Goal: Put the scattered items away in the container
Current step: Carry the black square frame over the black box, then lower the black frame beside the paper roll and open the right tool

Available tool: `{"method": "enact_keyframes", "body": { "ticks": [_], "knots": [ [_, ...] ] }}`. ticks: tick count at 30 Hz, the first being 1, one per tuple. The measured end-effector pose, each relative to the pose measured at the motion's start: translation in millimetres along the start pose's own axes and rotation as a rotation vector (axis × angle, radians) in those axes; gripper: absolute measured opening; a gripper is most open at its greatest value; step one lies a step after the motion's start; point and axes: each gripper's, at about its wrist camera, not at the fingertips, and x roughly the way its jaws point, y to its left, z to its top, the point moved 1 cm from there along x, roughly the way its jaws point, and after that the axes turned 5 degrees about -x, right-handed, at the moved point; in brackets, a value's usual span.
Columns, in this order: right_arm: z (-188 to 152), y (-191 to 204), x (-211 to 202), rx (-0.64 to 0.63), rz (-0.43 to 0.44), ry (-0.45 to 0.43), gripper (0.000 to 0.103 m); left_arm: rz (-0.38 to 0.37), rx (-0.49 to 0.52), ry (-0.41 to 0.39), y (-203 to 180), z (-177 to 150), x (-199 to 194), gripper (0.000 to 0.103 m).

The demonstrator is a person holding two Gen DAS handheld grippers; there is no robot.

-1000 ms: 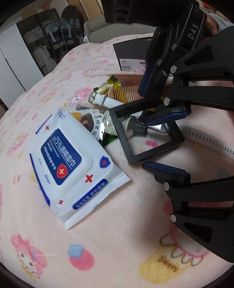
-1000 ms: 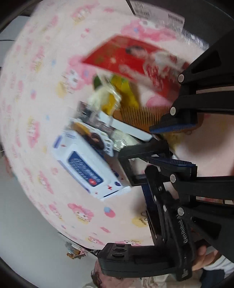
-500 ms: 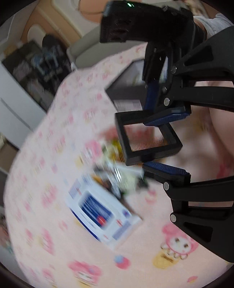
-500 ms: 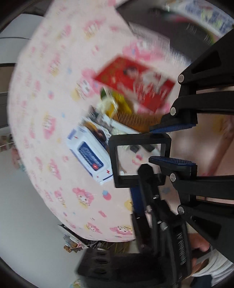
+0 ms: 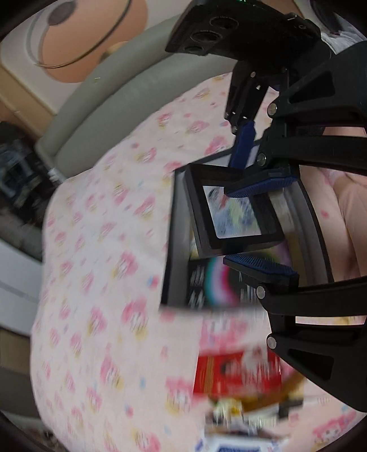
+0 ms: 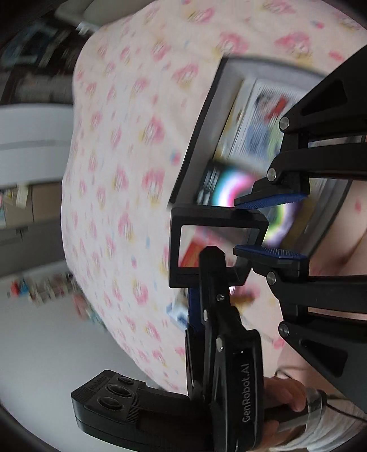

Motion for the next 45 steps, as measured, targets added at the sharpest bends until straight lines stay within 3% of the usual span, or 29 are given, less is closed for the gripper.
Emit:
{"method": "enact_keyframes", "body": {
  "ticks": [4, 9, 13, 26, 30, 35, 40, 45],
  "knots": [
    [-29, -58, 1, 0.075, -0.072, 0.026, 0.023, 0.027, 0.031, 0.093, -36, -7, 60, 0.041],
    [-57, -94, 30, 0.151, -0.035, 0.075, 0.022, 0.053, 0.016, 0.161, -38, -17, 112, 0.041],
    [-72, -110, 59, 0.191, 0.003, 0.128, 0.022, 0.067, -0.006, 0.199, -24, -25, 131, 0.041],
    [-97, -102, 103, 0.188, 0.101, 0.233, 0.022, 0.119, -0.041, 0.217, -4, -35, 142, 0.041],
    [-94, -113, 94, 0.225, 0.068, 0.196, 0.022, 0.144, -0.054, 0.189, 1, -34, 137, 0.041],
    [-86, -129, 77, 0.284, 0.013, 0.050, 0.022, 0.146, -0.045, 0.111, -1, -22, 139, 0.041],
    [-89, -128, 99, 0.281, -0.036, 0.128, 0.022, 0.149, -0.027, 0.115, -2, -23, 148, 0.041],
    [-90, -116, 106, 0.240, -0.027, 0.143, 0.022, 0.067, -0.066, 0.169, -2, -21, 155, 0.042]
  ]
}}
